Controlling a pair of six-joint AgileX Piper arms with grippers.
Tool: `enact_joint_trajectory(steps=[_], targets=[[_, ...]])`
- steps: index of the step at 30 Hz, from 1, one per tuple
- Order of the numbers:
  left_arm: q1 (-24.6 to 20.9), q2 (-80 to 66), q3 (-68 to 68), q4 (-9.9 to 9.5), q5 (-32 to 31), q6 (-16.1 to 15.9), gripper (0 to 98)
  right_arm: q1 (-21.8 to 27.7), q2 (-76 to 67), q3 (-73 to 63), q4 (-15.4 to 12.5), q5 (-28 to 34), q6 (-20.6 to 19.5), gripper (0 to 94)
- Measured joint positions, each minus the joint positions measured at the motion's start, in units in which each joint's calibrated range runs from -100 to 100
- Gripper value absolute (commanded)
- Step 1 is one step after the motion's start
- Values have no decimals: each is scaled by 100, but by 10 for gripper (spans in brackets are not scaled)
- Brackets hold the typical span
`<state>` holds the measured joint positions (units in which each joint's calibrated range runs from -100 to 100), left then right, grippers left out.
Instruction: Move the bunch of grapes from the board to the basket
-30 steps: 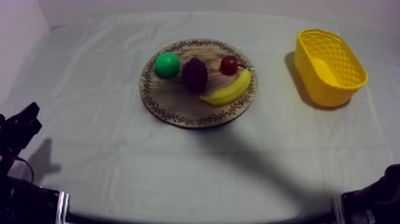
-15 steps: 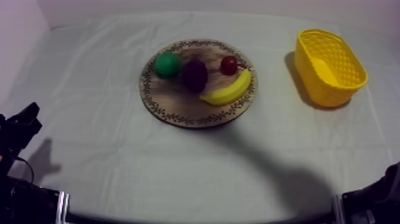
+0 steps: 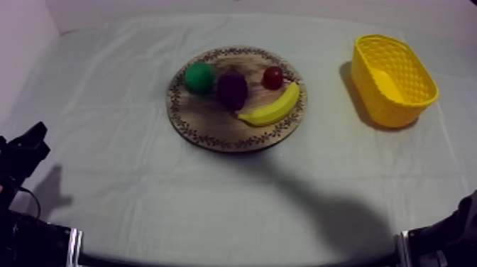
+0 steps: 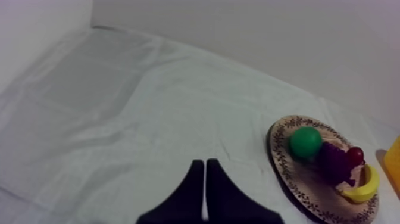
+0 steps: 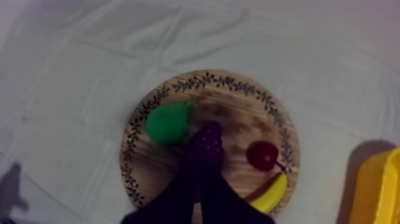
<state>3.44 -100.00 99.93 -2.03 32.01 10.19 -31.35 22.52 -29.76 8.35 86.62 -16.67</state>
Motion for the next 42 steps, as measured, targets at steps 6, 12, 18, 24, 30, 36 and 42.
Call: enact_joint_trajectory(steps=[6, 12, 18, 24, 30, 36, 42], targets=[[0, 0, 0, 0, 0, 0, 1, 75, 17, -101, -360, 546, -332, 5], [0, 0, 0, 0, 0, 0, 1, 137, -17, -142, -601, 838, -543, 4], [0, 0, 0, 0, 0, 0, 1, 117, -66, -43, -663, 761, -564, 12], [0, 0, 0, 0, 0, 0, 1, 96, -113, 56, -623, 661, -541, 34], [0, 0, 0, 0, 0, 0, 1, 19, -128, 233, -555, 566, -531, 281], [0, 0, 0, 0, 0, 0, 1, -53, -140, 506, -513, 488, -640, 659], [0, 0, 0, 0, 0, 0, 1, -34, -152, 603, -513, 463, -696, 853]])
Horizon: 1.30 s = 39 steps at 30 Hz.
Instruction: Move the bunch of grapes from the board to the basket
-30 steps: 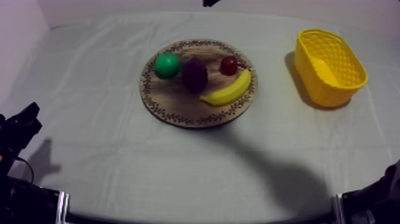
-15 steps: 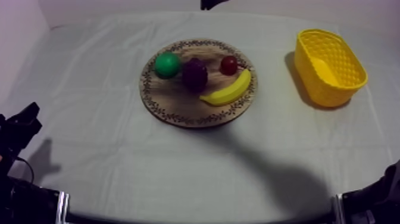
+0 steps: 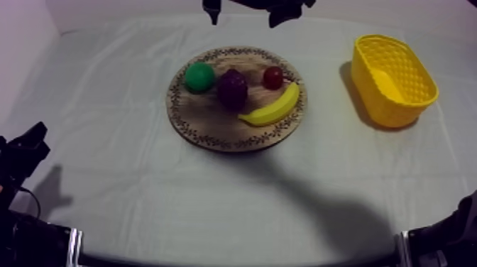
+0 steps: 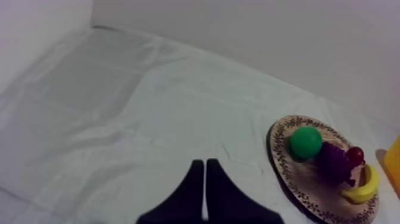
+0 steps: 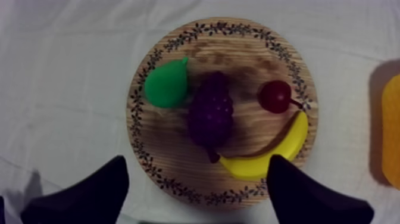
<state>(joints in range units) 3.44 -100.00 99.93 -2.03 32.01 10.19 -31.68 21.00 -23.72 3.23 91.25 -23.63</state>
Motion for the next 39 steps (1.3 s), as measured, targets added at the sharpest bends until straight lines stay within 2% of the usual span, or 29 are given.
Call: enact_joint_trajectory(steps=[5, 14, 31, 39], targets=[[0, 0, 0, 0, 0, 0, 1, -10, 54, 14, -22, 69, 7, 892], [0, 0, 0, 0, 0, 0, 1, 16, 332, 96, -29, -58, 24, 902], [0, 0, 0, 0, 0, 0, 1, 92, 1641, 333, -38, -1153, -2, 906], [0, 0, 0, 0, 0, 0, 1, 144, 2341, -13, -27, -1392, 38, 903]])
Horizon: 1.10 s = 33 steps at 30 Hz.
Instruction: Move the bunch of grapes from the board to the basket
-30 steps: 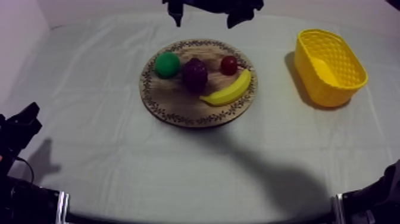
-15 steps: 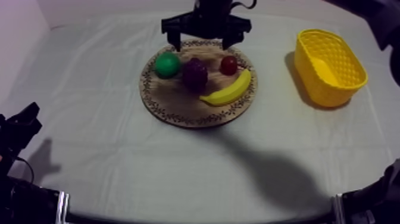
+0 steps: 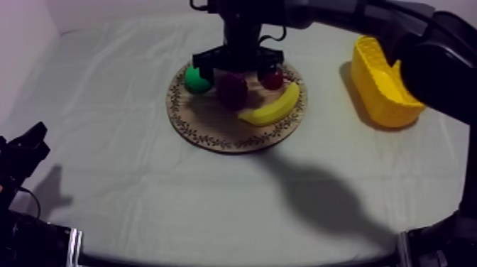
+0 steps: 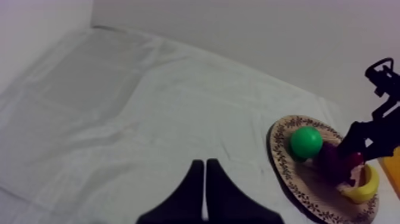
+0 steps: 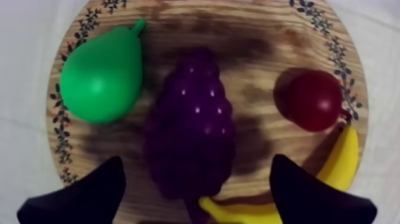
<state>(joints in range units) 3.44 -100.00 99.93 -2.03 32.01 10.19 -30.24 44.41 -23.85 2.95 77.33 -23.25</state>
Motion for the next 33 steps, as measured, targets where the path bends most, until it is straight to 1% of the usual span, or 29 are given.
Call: enact_joint_trajectory(steps=[3, 9, 16, 22, 28, 33], targets=[[0, 0, 0, 0, 0, 0, 1, 4, 219, -100, 0, -60, 8, 901], [0, 0, 0, 0, 0, 0, 1, 35, 545, -143, -12, -382, 32, 890], [0, 0, 0, 0, 0, 0, 1, 100, 742, -336, -59, -521, 106, 872], [0, 0, 0, 0, 0, 0, 1, 154, 798, -359, -121, -659, 201, 832], [0, 0, 0, 0, 0, 0, 1, 141, 809, -330, -121, -749, 233, 746], [0, 0, 0, 0, 0, 0, 1, 138, 809, -229, -80, -923, 236, 610]])
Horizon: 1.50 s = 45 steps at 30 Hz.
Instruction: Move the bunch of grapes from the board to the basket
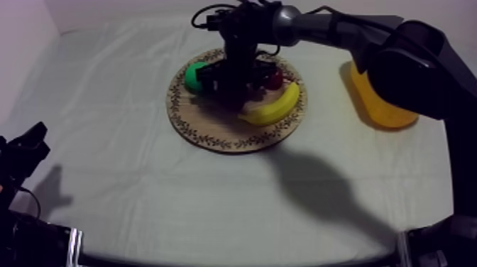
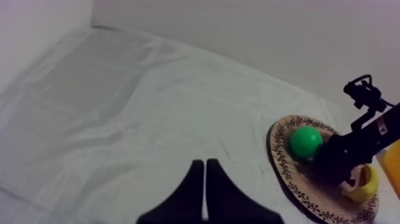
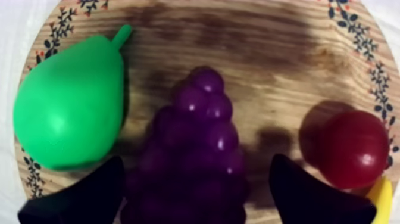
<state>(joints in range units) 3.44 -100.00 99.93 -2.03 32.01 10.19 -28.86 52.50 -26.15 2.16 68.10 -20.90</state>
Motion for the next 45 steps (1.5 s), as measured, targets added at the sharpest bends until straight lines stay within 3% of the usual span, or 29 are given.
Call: enact_joint_trajectory(steps=[11, 23, 31, 37, 45], targets=[[0, 0, 0, 0, 0, 0, 1, 17, -6, 95, 40, -110, -30, 423], [0, 0, 0, 0, 0, 0, 1, -25, -208, 405, 134, -342, -100, 391], [0, 0, 0, 0, 0, 0, 1, -78, -1004, 1187, 340, -667, -180, 393], [0, 0, 0, 0, 0, 0, 1, -130, -1965, 1935, 345, -693, 138, 401], [0, 0, 0, 0, 0, 0, 1, -31, -3401, 3125, 559, -601, 633, 401]])
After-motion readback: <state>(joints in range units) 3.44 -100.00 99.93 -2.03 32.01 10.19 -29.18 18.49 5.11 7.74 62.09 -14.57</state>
